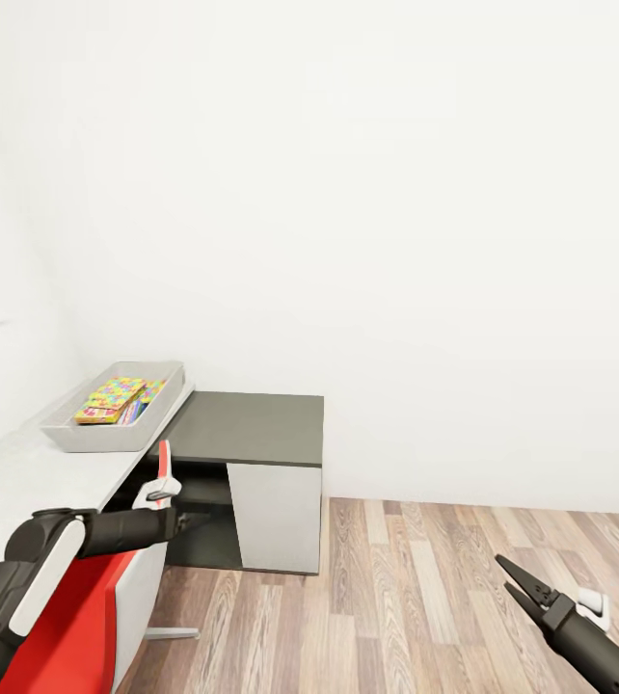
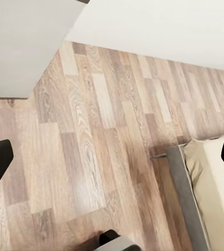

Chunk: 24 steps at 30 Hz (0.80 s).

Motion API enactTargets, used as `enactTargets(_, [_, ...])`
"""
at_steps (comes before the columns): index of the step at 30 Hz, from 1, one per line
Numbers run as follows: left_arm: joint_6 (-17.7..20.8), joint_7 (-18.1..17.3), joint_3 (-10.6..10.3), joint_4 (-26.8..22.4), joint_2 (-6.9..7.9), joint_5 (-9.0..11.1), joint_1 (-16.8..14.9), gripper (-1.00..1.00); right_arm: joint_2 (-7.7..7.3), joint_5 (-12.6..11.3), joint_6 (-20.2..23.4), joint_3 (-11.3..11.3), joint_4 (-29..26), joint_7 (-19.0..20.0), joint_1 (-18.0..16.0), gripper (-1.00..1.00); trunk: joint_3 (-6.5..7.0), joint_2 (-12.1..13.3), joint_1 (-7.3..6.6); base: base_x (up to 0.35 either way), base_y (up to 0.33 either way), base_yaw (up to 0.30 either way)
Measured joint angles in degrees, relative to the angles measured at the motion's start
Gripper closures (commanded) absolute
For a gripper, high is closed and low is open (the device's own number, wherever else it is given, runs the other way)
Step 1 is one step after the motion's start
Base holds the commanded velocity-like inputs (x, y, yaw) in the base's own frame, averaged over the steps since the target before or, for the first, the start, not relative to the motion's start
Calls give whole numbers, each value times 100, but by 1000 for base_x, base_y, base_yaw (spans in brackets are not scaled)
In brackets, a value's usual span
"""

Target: Put all the toys in the child's room - the three board games (two on the bed and one on the table), the two jigsaw puzzles on the table, and the tennis ball on the table - inside the toy box on the table in the child's room.

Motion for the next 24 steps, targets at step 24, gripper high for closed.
enactTargets(24, [0, 1054, -425, 264, -211, 28, -14, -100, -16, -28, 27, 314, -1, -1549, -50, -100, 0, 0, 0, 0, 0, 0])
